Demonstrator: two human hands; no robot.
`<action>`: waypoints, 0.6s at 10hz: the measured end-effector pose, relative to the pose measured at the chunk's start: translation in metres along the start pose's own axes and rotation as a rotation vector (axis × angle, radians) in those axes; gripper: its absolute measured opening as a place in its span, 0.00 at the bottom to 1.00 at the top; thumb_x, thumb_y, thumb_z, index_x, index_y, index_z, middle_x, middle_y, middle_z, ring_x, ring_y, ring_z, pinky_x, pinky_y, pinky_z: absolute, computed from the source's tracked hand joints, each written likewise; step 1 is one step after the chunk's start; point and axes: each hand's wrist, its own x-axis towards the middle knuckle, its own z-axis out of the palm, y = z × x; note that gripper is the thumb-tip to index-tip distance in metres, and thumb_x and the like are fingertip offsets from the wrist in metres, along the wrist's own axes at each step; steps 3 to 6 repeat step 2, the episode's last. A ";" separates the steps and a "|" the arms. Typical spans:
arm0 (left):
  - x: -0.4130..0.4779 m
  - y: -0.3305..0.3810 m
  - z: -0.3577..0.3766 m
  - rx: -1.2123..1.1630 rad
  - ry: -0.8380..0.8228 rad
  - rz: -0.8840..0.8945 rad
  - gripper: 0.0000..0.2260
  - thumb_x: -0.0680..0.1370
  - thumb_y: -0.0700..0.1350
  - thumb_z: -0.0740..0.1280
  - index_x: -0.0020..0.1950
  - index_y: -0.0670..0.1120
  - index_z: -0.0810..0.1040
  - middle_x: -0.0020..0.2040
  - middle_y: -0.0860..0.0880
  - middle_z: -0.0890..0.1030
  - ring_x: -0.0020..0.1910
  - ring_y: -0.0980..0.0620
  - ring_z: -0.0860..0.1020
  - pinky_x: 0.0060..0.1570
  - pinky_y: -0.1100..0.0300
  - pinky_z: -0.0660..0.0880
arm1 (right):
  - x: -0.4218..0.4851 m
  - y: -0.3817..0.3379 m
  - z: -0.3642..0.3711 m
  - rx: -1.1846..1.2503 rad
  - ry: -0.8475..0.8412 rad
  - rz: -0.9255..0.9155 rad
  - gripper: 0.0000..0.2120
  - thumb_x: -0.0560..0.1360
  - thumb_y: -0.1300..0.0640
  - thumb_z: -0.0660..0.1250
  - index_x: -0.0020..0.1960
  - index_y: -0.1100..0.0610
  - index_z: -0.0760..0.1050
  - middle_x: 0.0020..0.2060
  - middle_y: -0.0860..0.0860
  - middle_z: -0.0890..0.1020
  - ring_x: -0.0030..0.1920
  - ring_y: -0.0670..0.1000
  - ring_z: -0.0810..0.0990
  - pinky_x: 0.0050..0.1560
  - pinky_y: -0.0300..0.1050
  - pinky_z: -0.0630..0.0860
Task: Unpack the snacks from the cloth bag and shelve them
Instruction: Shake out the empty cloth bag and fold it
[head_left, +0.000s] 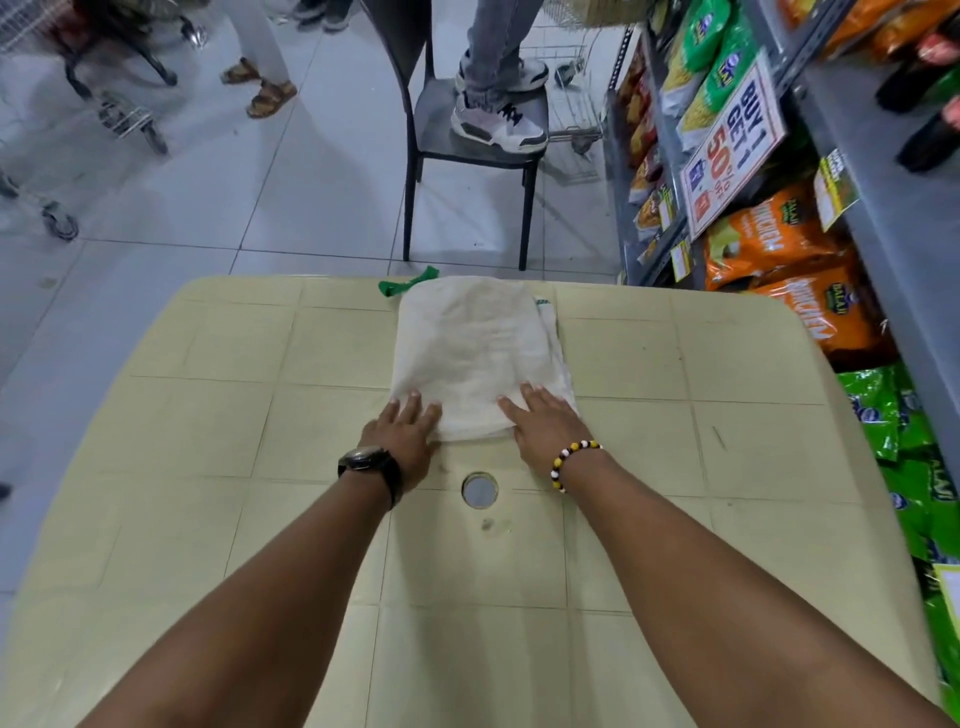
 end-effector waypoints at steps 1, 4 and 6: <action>-0.015 0.006 -0.011 -0.005 0.049 0.022 0.38 0.80 0.60 0.61 0.81 0.51 0.41 0.82 0.46 0.49 0.80 0.43 0.50 0.77 0.46 0.57 | -0.028 -0.021 -0.020 0.113 0.046 0.032 0.27 0.83 0.48 0.51 0.80 0.49 0.48 0.80 0.56 0.49 0.79 0.56 0.49 0.78 0.55 0.50; -0.045 0.019 -0.029 -0.169 0.280 0.085 0.41 0.78 0.62 0.62 0.81 0.46 0.44 0.82 0.44 0.53 0.80 0.44 0.53 0.78 0.50 0.53 | -0.082 -0.046 -0.037 0.383 0.271 -0.017 0.26 0.82 0.49 0.56 0.78 0.48 0.55 0.79 0.53 0.56 0.78 0.53 0.56 0.76 0.47 0.58; -0.045 0.019 -0.029 -0.169 0.280 0.085 0.41 0.78 0.62 0.62 0.81 0.46 0.44 0.82 0.44 0.53 0.80 0.44 0.53 0.78 0.50 0.53 | -0.082 -0.046 -0.037 0.383 0.271 -0.017 0.26 0.82 0.49 0.56 0.78 0.48 0.55 0.79 0.53 0.56 0.78 0.53 0.56 0.76 0.47 0.58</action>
